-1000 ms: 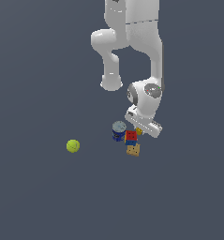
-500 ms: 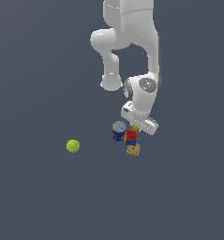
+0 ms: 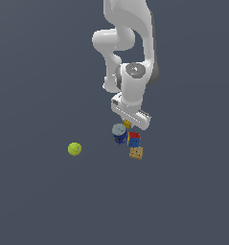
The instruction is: Pick up a designated object from a clutter of objects.
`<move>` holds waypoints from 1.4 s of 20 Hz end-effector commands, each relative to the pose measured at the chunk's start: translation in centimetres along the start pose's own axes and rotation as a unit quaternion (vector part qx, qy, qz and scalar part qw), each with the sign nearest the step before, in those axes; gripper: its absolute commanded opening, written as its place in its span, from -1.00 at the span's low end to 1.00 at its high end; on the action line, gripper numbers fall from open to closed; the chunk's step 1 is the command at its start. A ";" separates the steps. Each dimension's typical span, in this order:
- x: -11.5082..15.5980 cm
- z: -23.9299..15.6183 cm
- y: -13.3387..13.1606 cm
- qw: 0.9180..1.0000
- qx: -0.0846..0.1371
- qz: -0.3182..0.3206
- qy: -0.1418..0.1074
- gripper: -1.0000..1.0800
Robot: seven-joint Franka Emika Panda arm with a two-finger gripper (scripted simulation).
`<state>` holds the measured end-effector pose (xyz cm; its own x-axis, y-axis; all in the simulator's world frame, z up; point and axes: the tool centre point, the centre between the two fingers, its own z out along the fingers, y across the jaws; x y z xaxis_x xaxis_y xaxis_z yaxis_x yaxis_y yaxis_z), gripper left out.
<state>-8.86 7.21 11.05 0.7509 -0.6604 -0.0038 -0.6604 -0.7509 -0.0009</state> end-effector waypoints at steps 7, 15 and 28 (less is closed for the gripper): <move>4.8 -7.2 5.7 1.000 0.000 0.001 0.000 -1.00; 9.4 -14.2 11.1 1.000 0.000 0.002 0.000 -1.00; 16.6 -24.9 18.9 1.000 0.000 0.001 0.001 -1.00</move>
<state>-8.86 -16.90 34.77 0.7488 -0.6628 -0.0010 -0.6628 -0.7488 -0.0006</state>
